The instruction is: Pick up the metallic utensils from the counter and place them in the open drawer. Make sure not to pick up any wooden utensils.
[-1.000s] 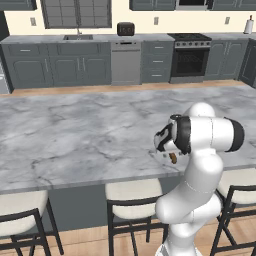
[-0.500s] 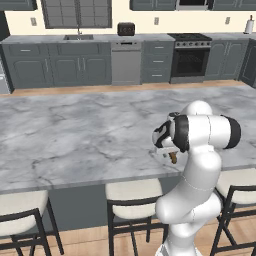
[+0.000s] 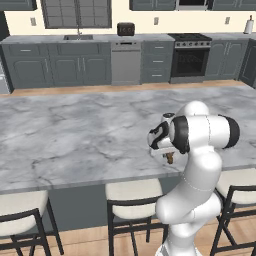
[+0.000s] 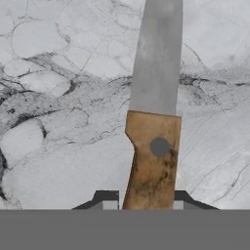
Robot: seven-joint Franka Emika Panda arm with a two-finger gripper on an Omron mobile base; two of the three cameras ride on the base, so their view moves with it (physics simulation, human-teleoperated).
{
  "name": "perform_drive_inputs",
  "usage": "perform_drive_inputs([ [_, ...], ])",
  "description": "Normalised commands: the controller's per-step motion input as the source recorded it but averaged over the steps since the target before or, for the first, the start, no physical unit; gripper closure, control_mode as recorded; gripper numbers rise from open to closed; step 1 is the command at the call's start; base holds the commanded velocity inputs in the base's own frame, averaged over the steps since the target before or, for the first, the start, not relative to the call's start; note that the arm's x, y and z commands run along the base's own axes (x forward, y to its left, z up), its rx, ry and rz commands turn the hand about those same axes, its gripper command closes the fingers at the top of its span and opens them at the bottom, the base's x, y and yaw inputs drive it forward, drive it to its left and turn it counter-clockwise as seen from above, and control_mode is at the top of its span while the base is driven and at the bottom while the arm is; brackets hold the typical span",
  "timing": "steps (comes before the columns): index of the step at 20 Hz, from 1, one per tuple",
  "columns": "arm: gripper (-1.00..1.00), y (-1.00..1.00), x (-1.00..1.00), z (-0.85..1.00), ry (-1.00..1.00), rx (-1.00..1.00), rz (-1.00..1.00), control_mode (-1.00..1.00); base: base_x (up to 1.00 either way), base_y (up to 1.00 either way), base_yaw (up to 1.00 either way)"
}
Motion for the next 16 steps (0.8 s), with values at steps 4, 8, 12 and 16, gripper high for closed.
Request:
perform_drive_inputs([
  [4, 1.0, 0.28, -0.3, -0.3, 0.0, 0.02, 0.0, -1.0, 0.0, 0.0, 0.0],
  [8, 1.0, 0.06, -0.09, -0.72, 0.01, 0.0, 0.02, -1.0, 0.0, 0.0, 0.0],
  [12, 1.0, 0.0, -0.01, -0.49, 0.04, 0.0, 0.02, -1.0, 0.0, 0.0, 0.0],
  [16, 1.0, -0.01, -0.42, 0.72, 0.0, 0.0, 0.0, -1.0, 0.0, 0.0, 0.0],
])
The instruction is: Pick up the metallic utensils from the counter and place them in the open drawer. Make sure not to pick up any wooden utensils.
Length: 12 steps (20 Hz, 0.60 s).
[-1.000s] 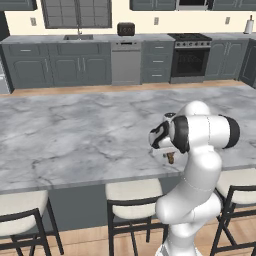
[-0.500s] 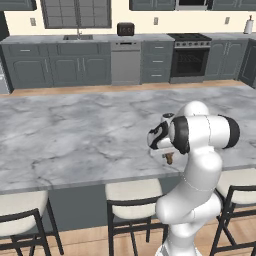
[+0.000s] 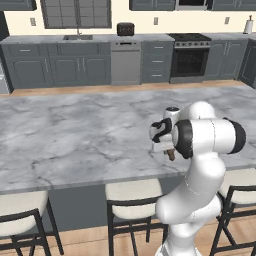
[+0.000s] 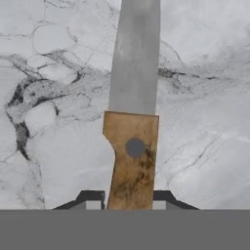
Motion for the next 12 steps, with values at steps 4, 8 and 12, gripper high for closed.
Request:
perform_drive_inputs([
  [4, 1.0, -0.25, -0.62, 0.9, -0.04, 0.03, 0.0, -1.0, 0.0, 0.0, 0.0],
  [8, 1.0, -0.04, -0.59, 0.88, 0.0, 0.0, 0.08, -1.0, 0.0, 0.0, 0.0],
  [12, 1.0, -0.07, -0.74, 0.85, -0.03, 0.0, 0.12, -1.0, 0.0, 0.0, 0.0],
])
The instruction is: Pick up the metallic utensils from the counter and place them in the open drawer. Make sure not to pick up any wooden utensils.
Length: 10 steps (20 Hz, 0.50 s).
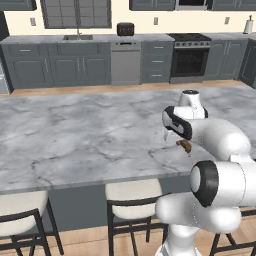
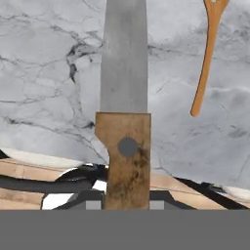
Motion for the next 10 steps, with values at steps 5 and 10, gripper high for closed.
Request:
perform_drive_inputs([
  [5, 1.0, 0.0, -0.8, 0.65, -0.04, 0.0, 0.16, -1.0, 0.0, 0.0, 0.0],
  [10, 1.0, 0.0, -0.61, 0.5, -0.06, 0.0, 0.25, -1.0, 0.0, 0.0, 0.0],
])
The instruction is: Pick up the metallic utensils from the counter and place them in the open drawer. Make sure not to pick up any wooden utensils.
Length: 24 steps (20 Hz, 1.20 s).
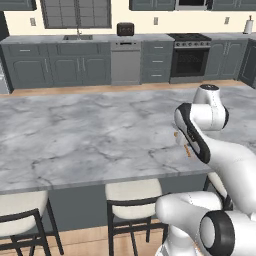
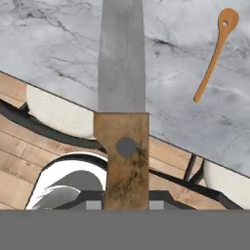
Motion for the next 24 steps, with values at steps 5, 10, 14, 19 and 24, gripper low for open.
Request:
perform_drive_inputs([
  [5, 1.0, 0.0, -0.4, 0.45, 0.0, 0.0, 0.27, -1.0, 0.0, 0.0, 0.0],
  [10, 1.0, 0.0, -0.56, 0.5, -0.05, 0.0, 0.27, -1.0, 0.0, 0.0, 0.0],
  [14, 1.0, 0.01, -0.21, 0.66, -0.08, 0.0, 0.15, -1.0, 0.0, 0.0, 0.0],
  [19, 1.0, 0.02, -0.22, 0.45, -0.06, 0.0, 0.08, 1.0, -0.1, 0.02, 0.02],
  [24, 1.0, 0.0, 0.0, 0.0, 0.0, 0.0, 0.0, 1.0, -0.68, 0.24, 0.08],
])
